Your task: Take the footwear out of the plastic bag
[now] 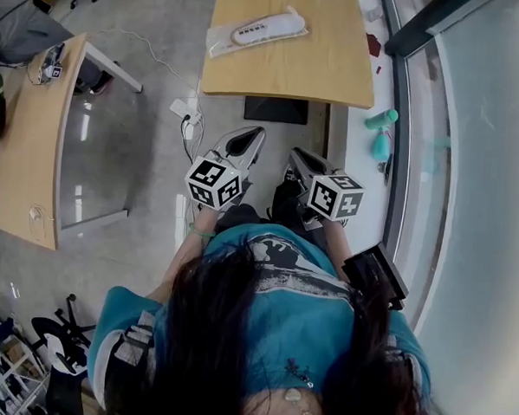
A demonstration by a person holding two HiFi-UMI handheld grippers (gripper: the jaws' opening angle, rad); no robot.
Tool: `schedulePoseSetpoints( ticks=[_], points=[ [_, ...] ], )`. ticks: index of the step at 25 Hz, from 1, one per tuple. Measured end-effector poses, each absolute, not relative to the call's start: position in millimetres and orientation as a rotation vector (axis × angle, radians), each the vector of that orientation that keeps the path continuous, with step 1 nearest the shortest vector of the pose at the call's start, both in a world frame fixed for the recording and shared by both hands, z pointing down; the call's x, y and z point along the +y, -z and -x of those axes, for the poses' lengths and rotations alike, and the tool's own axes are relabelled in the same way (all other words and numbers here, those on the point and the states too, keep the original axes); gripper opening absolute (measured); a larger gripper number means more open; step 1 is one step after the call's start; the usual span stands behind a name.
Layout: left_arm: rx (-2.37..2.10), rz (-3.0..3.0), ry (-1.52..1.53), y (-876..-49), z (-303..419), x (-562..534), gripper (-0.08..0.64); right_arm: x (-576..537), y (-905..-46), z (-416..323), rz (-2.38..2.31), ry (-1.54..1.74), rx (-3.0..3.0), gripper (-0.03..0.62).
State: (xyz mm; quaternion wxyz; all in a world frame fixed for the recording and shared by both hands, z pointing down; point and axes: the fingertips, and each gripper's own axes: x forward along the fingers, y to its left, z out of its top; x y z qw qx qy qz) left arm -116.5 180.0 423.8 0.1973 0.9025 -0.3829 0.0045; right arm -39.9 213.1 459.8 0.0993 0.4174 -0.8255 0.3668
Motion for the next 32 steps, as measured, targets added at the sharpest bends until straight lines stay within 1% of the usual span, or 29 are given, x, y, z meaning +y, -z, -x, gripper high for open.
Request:
schedulePoseSetpoints(
  ticks=[8,14,24,32],
  points=[
    [-1.216,-2.461,0.006,-422,46,103,0.003,126,-458,-41,-1.128,-1.055,-2.485,0.041],
    [-1.312,-2.394,-0.052,-433,17,81,0.003,85,-471,-74,-1.035,-1.103,-2.502,0.041],
    [-1.404,-2.292,-0.162,-443,33,67,0.003,62,-495,-61,-0.902,-1.244,-2.475,0.041],
    [-1.332,-2.306,-0.172,-451,38,16,0.003,16,-500,-67,-1.013,-1.301,-2.434,0.041]
  ],
)
